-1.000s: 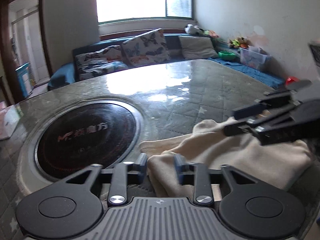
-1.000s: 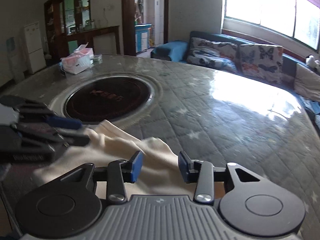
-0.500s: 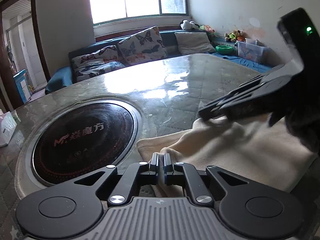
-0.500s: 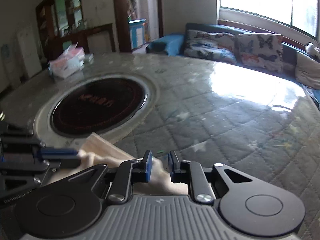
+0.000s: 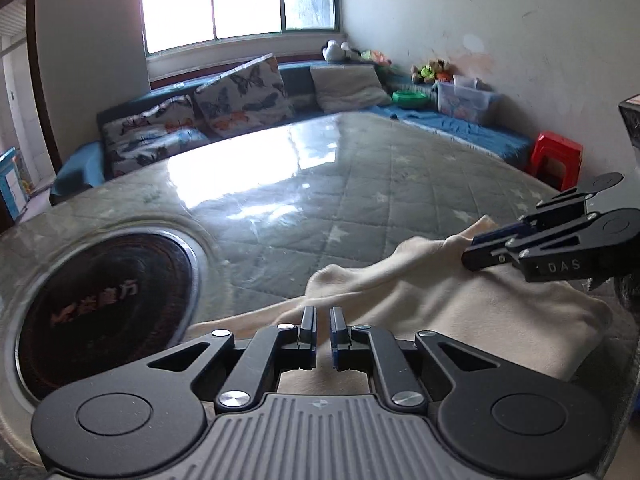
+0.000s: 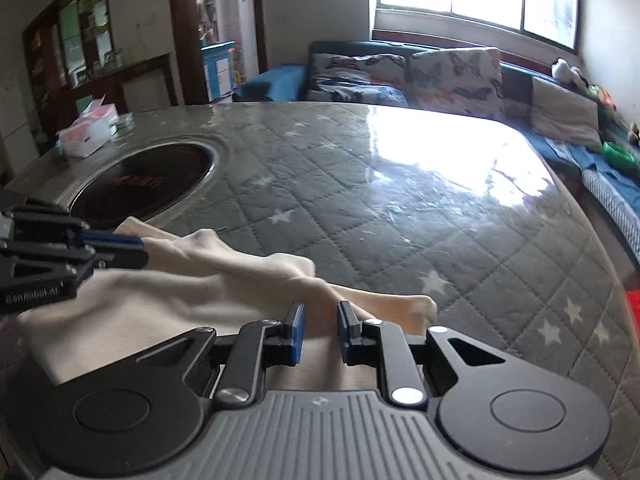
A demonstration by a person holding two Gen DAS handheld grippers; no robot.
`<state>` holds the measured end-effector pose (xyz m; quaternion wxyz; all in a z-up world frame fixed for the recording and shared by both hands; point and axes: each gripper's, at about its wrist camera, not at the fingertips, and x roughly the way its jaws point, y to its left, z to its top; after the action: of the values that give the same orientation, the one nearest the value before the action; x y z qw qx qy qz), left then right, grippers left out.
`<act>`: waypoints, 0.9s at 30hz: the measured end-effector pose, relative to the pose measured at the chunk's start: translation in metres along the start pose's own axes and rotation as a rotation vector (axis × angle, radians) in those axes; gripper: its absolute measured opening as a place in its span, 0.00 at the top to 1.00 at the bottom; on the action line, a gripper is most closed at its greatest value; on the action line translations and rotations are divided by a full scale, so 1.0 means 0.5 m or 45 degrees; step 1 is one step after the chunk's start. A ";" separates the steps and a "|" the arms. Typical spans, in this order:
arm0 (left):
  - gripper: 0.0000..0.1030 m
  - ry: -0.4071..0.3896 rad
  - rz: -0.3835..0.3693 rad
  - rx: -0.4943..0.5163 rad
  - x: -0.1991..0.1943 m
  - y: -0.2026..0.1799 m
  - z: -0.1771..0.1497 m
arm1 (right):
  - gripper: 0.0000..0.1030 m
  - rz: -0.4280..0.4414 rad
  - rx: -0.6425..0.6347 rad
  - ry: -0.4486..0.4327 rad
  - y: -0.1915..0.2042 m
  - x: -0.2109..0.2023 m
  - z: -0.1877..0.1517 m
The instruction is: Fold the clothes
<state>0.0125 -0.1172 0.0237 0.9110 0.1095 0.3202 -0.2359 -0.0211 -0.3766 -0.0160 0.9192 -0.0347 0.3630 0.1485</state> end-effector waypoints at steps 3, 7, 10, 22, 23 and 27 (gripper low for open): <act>0.92 0.036 0.039 -0.013 0.025 0.006 0.001 | 0.84 -0.012 0.019 -0.011 -0.015 0.015 -0.001; 0.91 0.042 0.051 -0.052 0.031 0.016 0.003 | 0.84 0.002 0.027 -0.044 -0.021 0.005 0.001; 0.91 0.032 0.053 -0.061 0.016 0.008 -0.003 | 0.84 -0.001 -0.019 -0.061 -0.009 -0.030 -0.010; 0.89 -0.045 0.009 -0.030 -0.082 -0.036 -0.038 | 0.70 0.018 -0.089 -0.076 0.009 -0.085 -0.043; 0.89 -0.052 0.001 -0.028 -0.092 -0.041 -0.042 | 0.67 0.033 -0.110 -0.080 0.019 -0.095 -0.046; 0.89 -0.080 -0.032 -0.014 -0.120 -0.067 -0.062 | 0.66 0.110 -0.156 -0.090 0.063 -0.125 -0.066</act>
<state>-0.0618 -0.1139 0.0363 0.9181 0.0929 0.2940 -0.2491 -0.0954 -0.3676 0.0037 0.9204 -0.0700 0.3217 0.2110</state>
